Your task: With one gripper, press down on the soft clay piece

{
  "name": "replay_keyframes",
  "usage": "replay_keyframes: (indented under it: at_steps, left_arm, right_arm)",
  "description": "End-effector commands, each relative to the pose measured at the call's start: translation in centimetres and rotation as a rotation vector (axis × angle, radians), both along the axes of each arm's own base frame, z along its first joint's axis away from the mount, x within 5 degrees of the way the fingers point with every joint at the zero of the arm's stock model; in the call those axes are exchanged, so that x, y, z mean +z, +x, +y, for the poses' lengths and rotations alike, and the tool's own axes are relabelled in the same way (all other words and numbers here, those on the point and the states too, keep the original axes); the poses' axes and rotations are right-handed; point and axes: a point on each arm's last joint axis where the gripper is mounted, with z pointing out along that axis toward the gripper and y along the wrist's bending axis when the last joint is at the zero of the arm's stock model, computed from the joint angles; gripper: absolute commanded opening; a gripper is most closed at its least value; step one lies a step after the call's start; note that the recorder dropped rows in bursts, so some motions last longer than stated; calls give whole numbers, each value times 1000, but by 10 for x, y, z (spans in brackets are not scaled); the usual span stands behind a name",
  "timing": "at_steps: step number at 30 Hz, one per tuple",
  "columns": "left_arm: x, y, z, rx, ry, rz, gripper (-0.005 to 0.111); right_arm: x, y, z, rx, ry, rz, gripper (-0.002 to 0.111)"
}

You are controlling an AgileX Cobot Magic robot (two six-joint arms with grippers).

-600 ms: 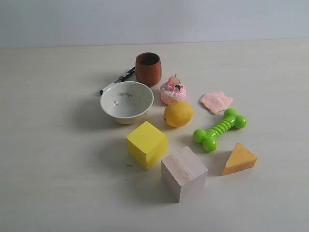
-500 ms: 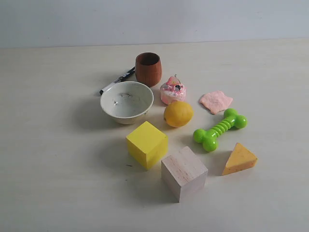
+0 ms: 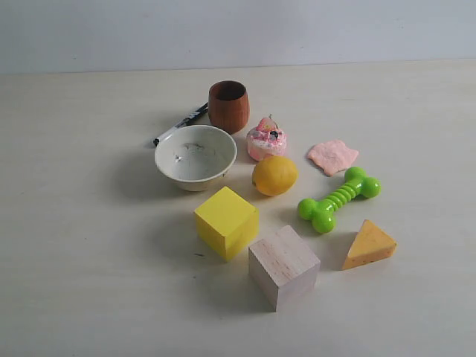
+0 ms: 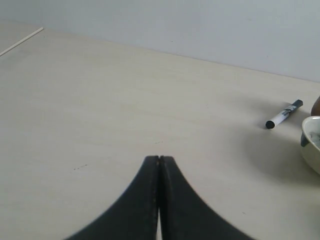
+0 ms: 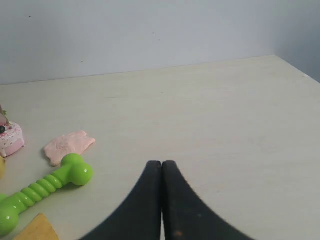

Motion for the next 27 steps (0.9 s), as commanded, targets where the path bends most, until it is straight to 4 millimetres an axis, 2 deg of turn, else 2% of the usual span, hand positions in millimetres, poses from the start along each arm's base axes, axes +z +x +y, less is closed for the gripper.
replay_keyframes:
  at_steps: [1,3,5,14,19,21,24,27]
  left_arm:
    - [1,0,0,-6,-2,-14,0]
    - [1,0,0,-6,-2,-14,0]
    - [1,0,0,-6,-2,-14,0]
    - [1,0,0,-6,-2,-14,0]
    - [1,0,0,-6,-2,-14,0]
    - [1,0,0,-6,-2,-14,0]
    - [1,0,0,-6,-2,-14,0]
    - [1,0,0,-6,-2,-14,0]
  right_arm:
    - [11,2,-1,-17,17,-142,0]
    - [25,2,-4,-43,14,-290,0]
    - [31,2,-5,-56,6,-359,0]
    - [34,1,-6,-61,1,-390,0]
    - [62,-8,-10,-121,-26,-717,0]
    - [71,-14,-12,-130,34,-848,0]
    - [77,-15,-11,-118,55,-840,0]
    - [92,-15,-8,-94,64,-776,0]
